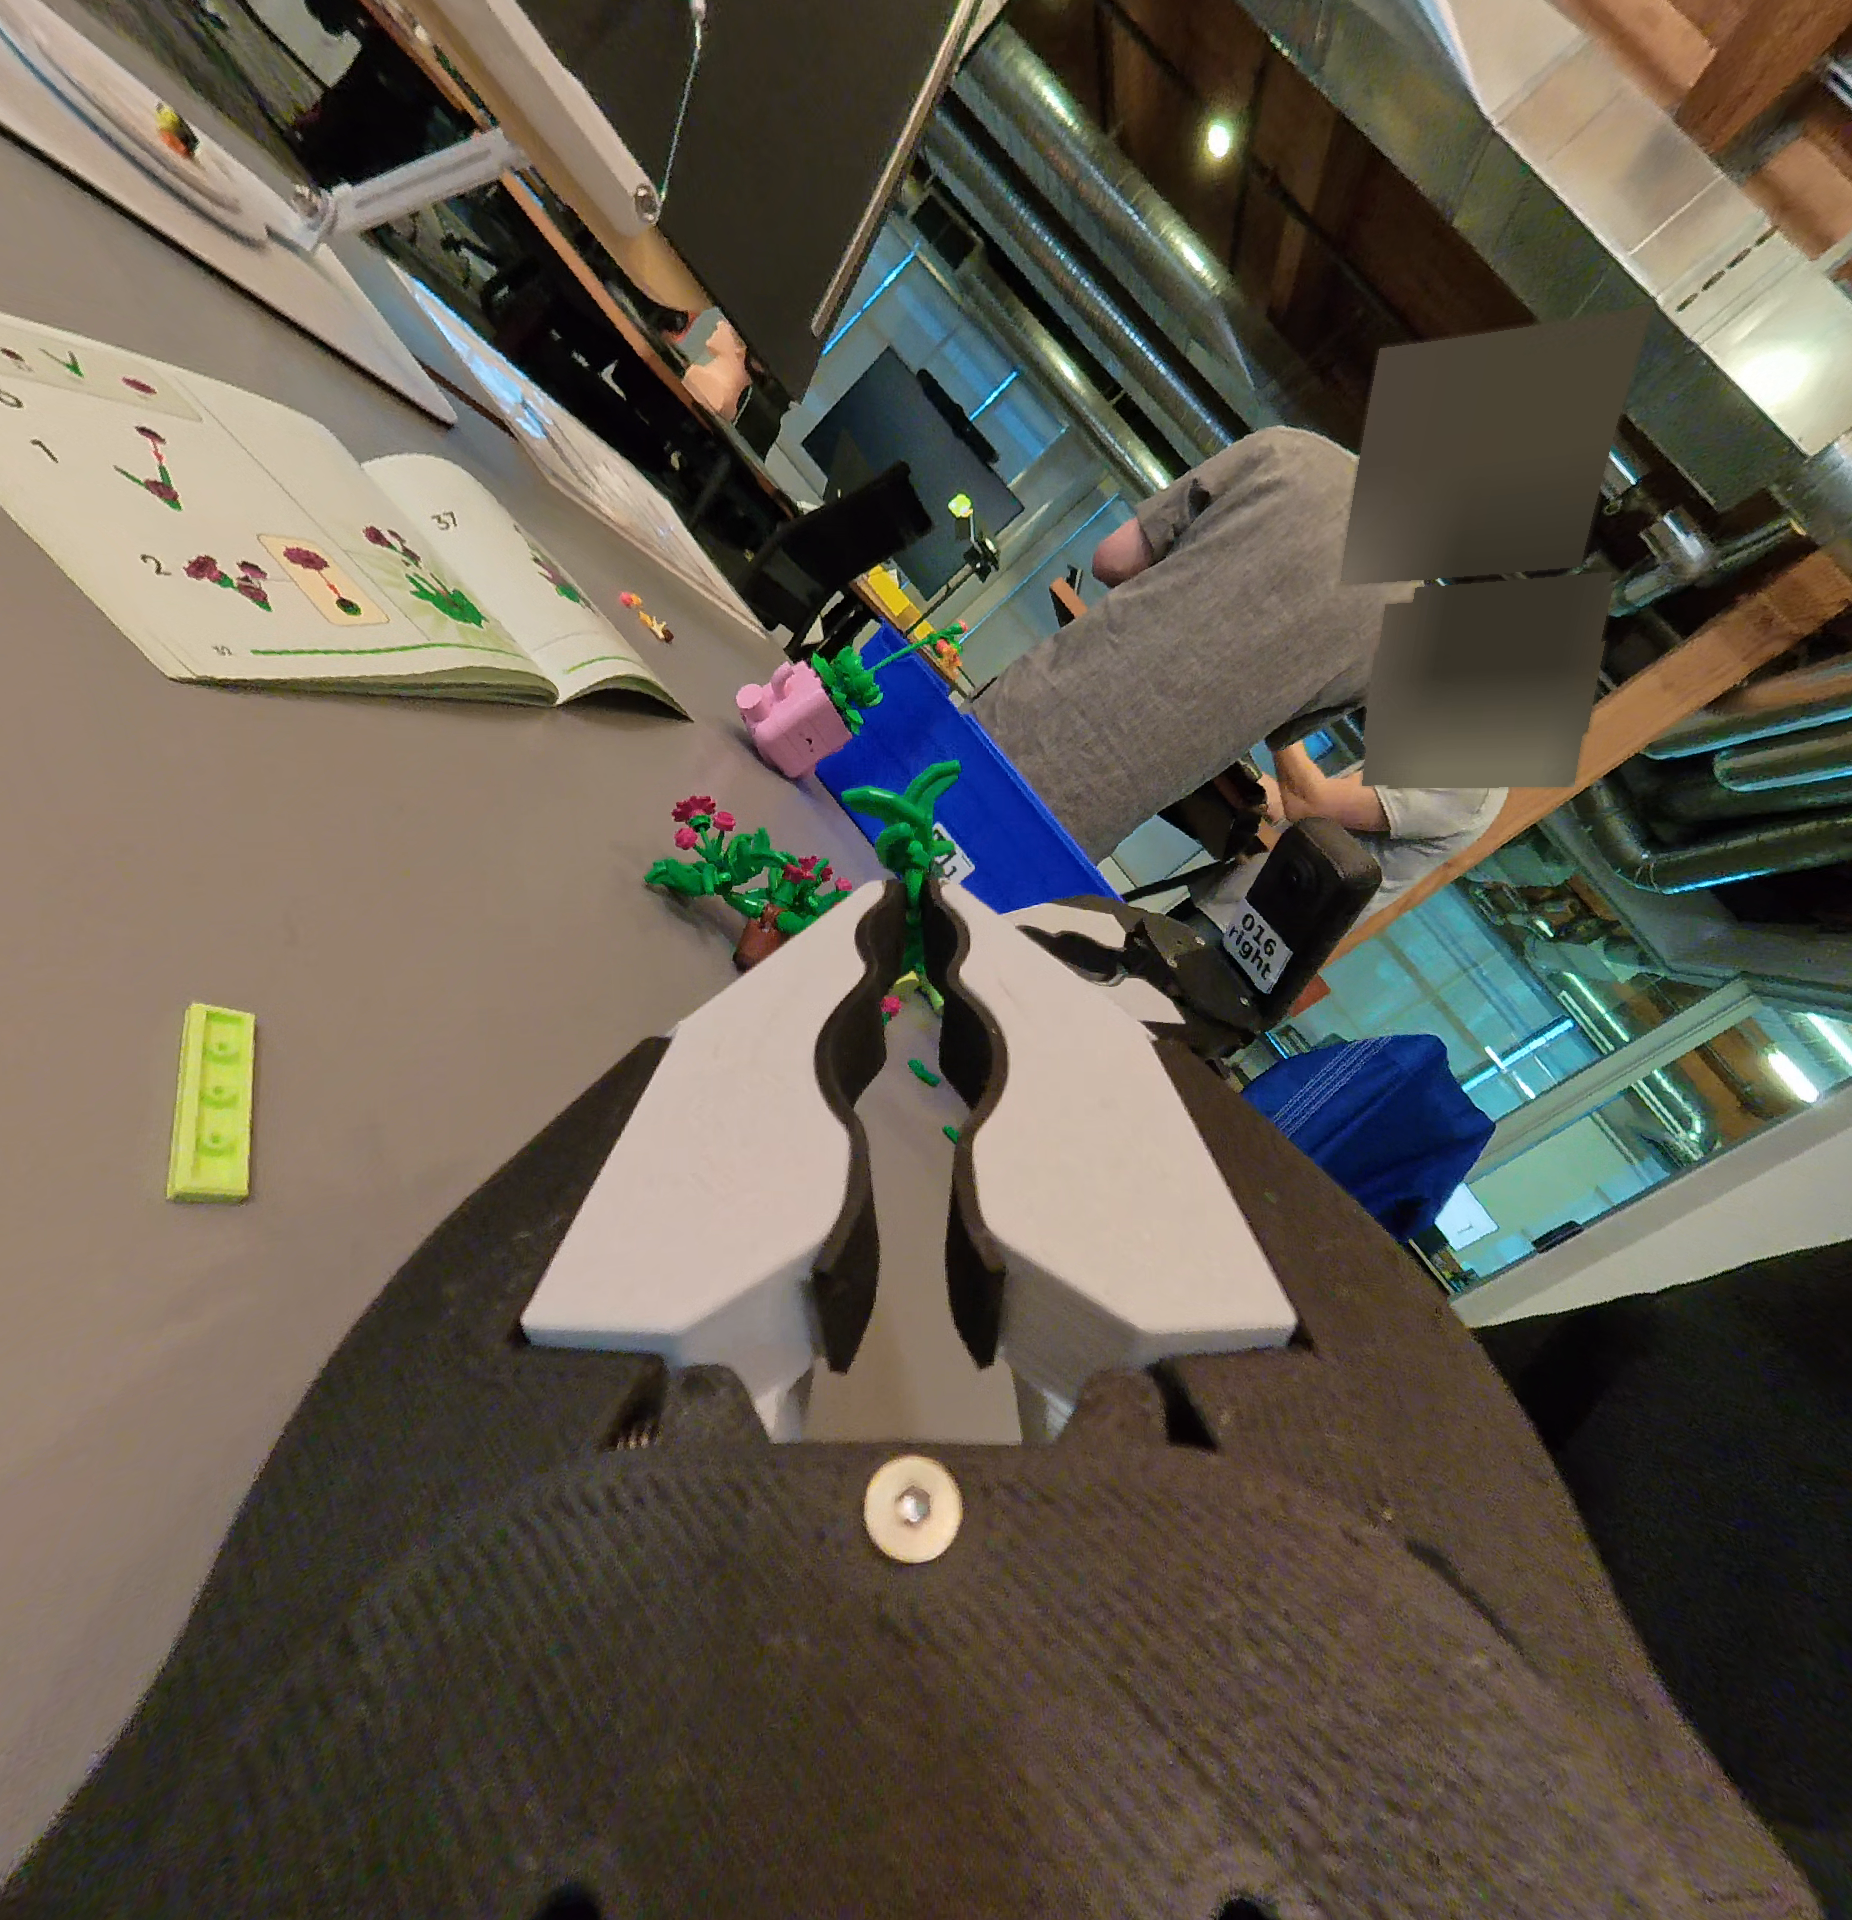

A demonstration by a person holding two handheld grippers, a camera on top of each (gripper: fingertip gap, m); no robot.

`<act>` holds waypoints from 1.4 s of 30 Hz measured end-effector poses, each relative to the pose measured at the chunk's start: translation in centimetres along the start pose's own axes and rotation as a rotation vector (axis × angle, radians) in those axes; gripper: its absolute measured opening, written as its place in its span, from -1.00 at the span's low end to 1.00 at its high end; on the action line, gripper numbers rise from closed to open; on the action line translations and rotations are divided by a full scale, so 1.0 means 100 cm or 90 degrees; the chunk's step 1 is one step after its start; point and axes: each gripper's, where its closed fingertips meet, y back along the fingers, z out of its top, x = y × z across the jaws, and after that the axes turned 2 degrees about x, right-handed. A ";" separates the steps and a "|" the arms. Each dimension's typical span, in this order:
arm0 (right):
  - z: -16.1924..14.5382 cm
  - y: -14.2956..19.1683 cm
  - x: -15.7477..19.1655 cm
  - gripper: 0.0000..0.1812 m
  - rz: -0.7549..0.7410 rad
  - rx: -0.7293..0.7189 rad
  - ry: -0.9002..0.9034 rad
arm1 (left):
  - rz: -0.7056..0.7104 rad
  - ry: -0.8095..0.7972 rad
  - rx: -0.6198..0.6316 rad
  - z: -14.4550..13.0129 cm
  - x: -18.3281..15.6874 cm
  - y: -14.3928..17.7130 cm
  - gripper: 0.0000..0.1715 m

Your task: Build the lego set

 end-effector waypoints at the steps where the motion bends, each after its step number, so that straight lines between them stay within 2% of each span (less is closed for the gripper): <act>1: -0.003 -0.002 0.001 -0.73 -0.004 0.016 0.007 | 0.001 0.003 0.004 -0.001 0.000 -0.001 -1.00; 7: -0.023 -0.016 0.001 -0.61 -0.027 0.114 0.030 | 0.005 0.013 0.032 -0.007 0.002 -0.004 -1.00; 12: -0.032 -0.019 0.002 -0.58 -0.018 0.153 0.020 | 0.000 0.021 0.046 -0.010 0.002 -0.006 -1.00; 19: -0.041 -0.021 0.003 -0.61 -0.001 0.190 0.000 | -0.002 0.023 0.052 -0.011 0.002 -0.007 -1.00; 24: -0.042 -0.021 0.007 -0.77 0.010 0.191 0.005 | -0.004 0.024 0.054 -0.012 0.002 -0.007 -1.00; 31: -0.041 -0.020 0.011 -0.78 0.018 0.187 0.015 | -0.004 0.021 0.054 -0.012 0.002 -0.007 -1.00; 36: -0.024 -0.013 0.005 -0.78 -0.026 0.114 0.035 | -0.008 0.024 0.069 -0.016 0.001 -0.009 -1.00; 39: 0.011 -0.008 0.014 -0.78 -0.054 -0.016 0.070 | -0.023 0.052 0.124 -0.029 -0.001 -0.016 -1.00; 42: 0.043 -0.004 0.038 -0.78 -0.056 -0.140 0.110 | -0.026 0.057 0.154 -0.040 -0.005 -0.021 -1.00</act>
